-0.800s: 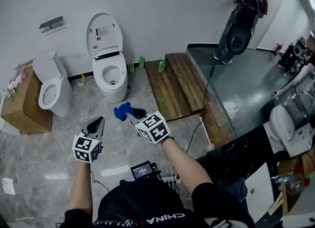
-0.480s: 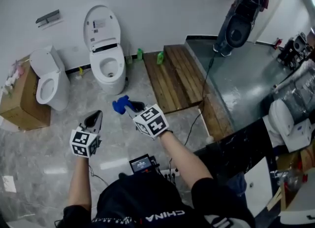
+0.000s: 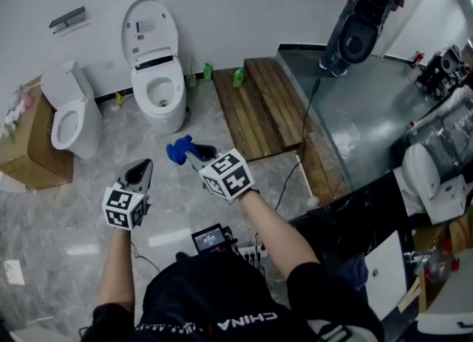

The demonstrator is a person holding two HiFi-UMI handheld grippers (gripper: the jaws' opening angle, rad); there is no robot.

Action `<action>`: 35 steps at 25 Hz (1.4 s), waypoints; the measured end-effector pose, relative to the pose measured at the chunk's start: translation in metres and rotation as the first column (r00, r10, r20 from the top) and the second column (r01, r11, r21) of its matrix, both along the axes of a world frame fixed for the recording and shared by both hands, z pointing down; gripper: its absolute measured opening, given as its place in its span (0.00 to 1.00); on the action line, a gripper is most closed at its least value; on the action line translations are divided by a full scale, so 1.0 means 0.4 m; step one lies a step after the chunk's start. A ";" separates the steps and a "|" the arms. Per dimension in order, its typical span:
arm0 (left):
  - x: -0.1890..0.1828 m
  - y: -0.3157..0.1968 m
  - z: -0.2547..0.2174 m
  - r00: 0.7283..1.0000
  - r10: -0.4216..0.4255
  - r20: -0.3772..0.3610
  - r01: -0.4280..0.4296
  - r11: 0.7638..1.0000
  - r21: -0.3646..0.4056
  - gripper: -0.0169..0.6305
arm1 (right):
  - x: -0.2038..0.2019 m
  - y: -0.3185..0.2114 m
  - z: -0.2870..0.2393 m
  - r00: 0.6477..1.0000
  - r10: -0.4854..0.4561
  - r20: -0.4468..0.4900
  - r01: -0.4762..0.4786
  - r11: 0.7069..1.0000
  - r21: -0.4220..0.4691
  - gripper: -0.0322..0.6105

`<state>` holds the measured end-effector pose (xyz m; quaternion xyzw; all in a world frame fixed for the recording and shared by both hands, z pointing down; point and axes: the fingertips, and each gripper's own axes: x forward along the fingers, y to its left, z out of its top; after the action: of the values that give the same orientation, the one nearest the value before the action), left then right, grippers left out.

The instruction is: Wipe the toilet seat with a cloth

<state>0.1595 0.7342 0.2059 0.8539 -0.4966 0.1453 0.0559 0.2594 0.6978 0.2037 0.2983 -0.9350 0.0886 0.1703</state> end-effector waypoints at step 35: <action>0.108 -0.147 0.074 0.998 -0.067 0.017 0.068 0.996 -0.061 0.05 | 0.169 -0.151 0.080 0.999 -0.033 0.034 0.033 0.999 0.004 0.12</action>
<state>0.2029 0.6752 0.2354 0.8333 -0.5210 0.1649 0.0831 0.3270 0.6376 0.2356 0.2814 -0.9427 0.0891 0.1553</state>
